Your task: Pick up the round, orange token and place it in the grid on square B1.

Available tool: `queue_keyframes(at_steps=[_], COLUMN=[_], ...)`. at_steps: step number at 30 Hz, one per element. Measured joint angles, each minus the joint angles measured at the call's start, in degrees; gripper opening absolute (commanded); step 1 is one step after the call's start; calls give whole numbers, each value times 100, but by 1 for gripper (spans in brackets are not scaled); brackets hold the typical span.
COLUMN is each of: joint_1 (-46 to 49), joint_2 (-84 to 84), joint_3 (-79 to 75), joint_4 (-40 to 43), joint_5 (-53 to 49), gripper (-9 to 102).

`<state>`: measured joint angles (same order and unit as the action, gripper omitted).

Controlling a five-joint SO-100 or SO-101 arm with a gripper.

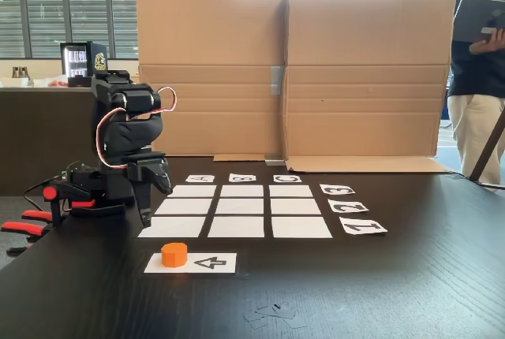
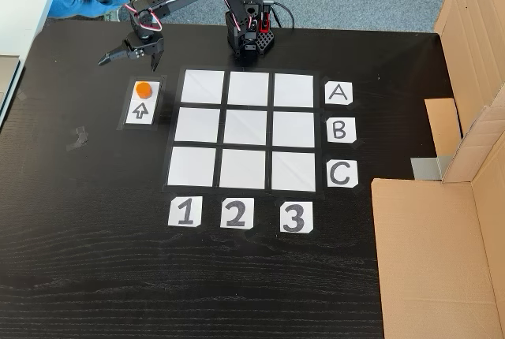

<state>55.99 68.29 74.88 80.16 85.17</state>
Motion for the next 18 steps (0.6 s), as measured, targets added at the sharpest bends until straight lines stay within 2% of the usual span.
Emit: queue_keyframes(at_steps=[18], joint_1=[-439], joint_2=[-659], joint_3=[-308], joint_4=[-185], joint_5=[114], gripper=[77])
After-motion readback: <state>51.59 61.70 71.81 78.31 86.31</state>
